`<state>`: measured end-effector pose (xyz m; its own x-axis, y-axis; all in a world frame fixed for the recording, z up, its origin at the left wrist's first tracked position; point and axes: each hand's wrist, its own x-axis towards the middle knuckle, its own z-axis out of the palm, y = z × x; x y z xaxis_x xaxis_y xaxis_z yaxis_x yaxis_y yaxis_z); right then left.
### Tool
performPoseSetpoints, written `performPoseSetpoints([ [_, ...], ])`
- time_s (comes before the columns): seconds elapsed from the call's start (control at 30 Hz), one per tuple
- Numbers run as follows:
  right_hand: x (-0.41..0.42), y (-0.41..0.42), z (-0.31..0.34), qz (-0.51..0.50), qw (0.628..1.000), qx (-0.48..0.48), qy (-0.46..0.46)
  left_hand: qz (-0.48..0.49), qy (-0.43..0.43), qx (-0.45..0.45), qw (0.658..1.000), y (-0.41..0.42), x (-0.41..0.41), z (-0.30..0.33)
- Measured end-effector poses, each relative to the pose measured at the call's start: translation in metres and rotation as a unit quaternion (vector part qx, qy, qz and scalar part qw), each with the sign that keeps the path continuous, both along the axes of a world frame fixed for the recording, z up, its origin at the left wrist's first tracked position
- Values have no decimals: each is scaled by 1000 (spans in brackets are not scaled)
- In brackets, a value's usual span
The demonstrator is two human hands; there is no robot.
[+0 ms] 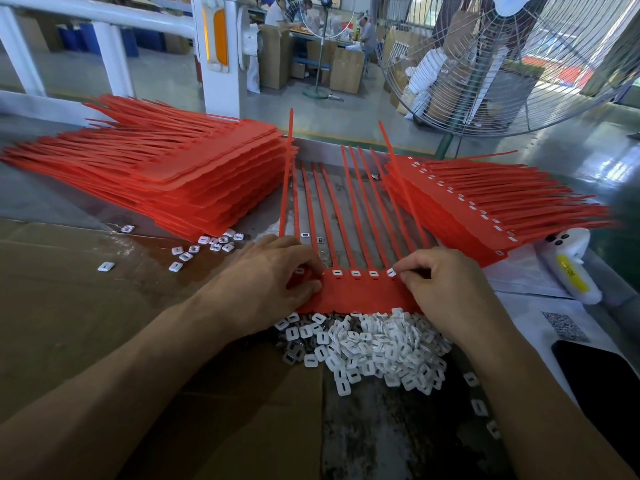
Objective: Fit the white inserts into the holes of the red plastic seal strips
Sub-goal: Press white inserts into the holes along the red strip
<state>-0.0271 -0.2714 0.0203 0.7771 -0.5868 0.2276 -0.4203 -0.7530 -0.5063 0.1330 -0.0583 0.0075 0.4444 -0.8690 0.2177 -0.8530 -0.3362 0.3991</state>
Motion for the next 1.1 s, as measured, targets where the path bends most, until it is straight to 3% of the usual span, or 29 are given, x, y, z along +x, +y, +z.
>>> performPoseSetpoints([
  [0.2, -1, 3, 2, 9, 1000, 3, 8, -2, -10, -17, 1000, 0, 0, -3],
  [0.6, 2, 10, 7, 37, 990, -119, 61, 1, -12, -14, 1000, 0, 0, -1],
  [0.9, 13, 24, 21, 51, 943, -257, 203, 3, -13, -20, 1000, -1, 1, -2],
  [1.0, 12, 21, 20, 51, 948, -246, 195, 4, -11, -20, 1000, 0, -1, -2],
  [1.1, 2, 16, 14, 44, 973, -196, 114, 2, -15, -20, 1000, 1, -1, -1],
])
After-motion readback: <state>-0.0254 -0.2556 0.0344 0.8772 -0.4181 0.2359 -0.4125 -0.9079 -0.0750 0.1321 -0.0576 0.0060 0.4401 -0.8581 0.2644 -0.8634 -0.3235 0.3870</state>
